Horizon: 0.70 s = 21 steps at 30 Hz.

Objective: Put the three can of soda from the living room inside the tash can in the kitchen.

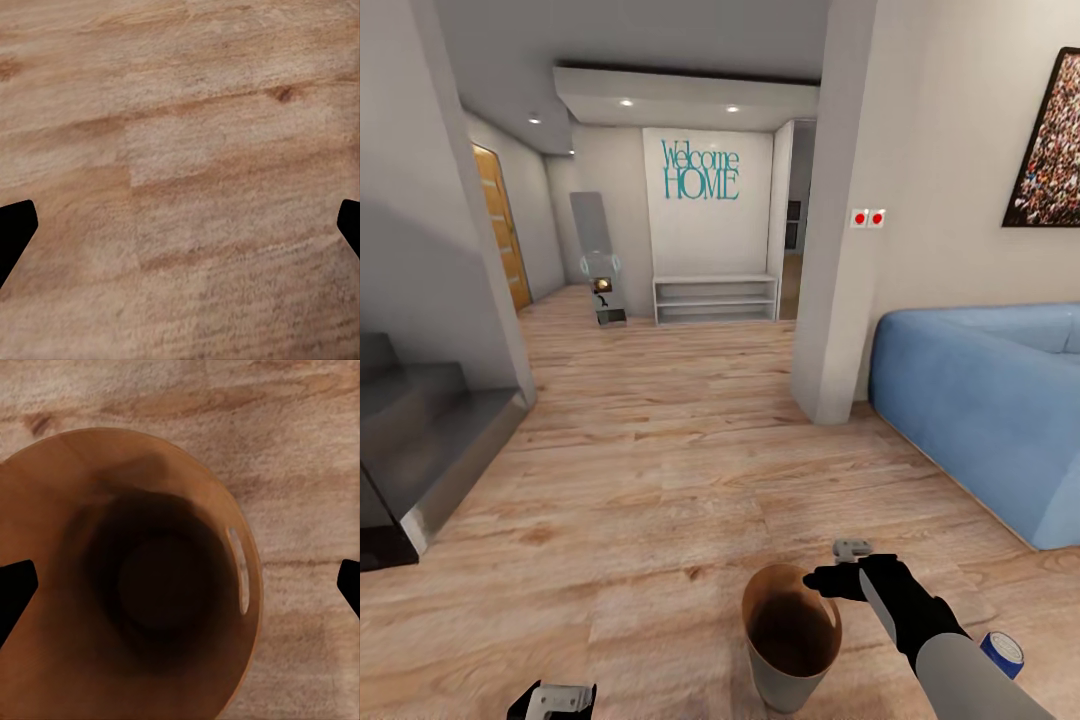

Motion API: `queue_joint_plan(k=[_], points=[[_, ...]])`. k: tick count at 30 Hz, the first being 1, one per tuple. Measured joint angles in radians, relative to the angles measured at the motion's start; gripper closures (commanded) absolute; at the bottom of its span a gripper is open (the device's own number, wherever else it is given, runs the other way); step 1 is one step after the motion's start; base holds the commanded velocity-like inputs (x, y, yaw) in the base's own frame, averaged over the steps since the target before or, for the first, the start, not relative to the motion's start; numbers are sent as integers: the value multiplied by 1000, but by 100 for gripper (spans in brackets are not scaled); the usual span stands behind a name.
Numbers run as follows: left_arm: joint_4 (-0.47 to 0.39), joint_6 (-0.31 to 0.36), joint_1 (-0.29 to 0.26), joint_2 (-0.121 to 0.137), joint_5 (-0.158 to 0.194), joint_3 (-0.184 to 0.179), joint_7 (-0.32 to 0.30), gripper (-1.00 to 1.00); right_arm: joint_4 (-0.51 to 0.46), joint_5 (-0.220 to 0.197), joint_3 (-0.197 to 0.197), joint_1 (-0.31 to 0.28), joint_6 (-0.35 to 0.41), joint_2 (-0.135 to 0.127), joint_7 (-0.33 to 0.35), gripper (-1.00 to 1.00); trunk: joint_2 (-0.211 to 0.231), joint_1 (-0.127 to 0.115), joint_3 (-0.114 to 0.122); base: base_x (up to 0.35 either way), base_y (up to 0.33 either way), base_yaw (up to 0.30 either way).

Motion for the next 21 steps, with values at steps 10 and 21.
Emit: queue_joint_plan(k=[10, 21], points=[[0, -1, 0, 0, 1, 1, 1, -100, 0, 0, 1, 0, 0, 1, 1, -100, -14, 8, -6, 0, 0, 0], [1, 0, 0, 0, -1, 2, 0, -100, 0, 1, 3, 0, 0, 2, -1, -100, -37, 23, -46, 0, 0, 0]])
